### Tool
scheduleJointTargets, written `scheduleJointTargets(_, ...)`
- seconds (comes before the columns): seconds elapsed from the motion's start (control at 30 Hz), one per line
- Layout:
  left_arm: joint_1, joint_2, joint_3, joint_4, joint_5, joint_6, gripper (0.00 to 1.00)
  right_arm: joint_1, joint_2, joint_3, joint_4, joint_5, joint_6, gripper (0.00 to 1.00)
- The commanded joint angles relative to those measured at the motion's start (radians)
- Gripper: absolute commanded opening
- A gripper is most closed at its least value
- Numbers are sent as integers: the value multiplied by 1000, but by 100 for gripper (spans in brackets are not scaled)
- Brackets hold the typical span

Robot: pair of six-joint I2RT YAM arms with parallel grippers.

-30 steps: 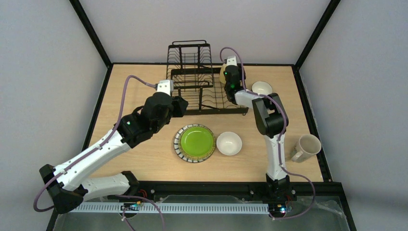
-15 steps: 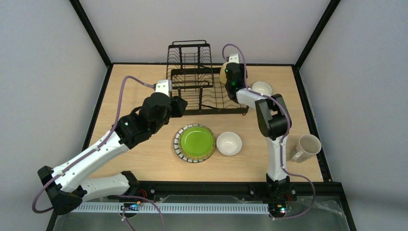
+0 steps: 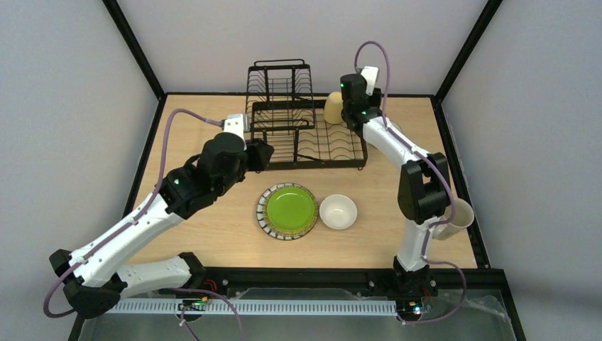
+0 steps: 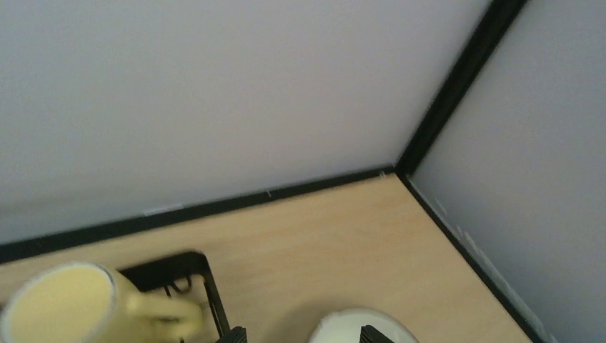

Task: Load the mixed dishes into the dish rack
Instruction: Place the cup on the dish rack, then grab the bowl at the center of the board.

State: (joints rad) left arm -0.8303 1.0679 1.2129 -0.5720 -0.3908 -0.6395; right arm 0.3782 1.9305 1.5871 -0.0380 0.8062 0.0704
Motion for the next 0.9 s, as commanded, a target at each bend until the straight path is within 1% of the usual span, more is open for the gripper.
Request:
scheduleJointTargets(0.0,2,-45,10,-54,19,-6,97,-22,-71,19,-412,76,301,90)
scheduleJointTargets(0.03,2,-53,3,-56,23,-6,97,-30,-83,9,-457,75,360,89)
scheduleJointTargets(0.13,1,-79,-19,-60,40,-12,97,-71,-117,-14,-559,52,467,87)
scheduleJointTargets(0.3,-15,-107,-45,-65,59,-10,97,-156,-174,-75,-625,-22,574,85)
scheduleJointTargets(0.4,-26,-111,-48,-74,67,-4,97,-177,-179,-99,-636,-62,604,84)
scheduleJointTargets(0.57,-45,-115,-52,-79,74,-5,97,-201,-141,-103,-661,-113,639,83)
scheduleJointTargets(0.7,-57,-116,-49,-92,75,-5,97,-231,-123,-131,-628,-190,655,79)
scheduleJointTargets(0.87,-62,-110,-47,-100,75,-8,97,-265,-90,-139,-619,-235,667,79)
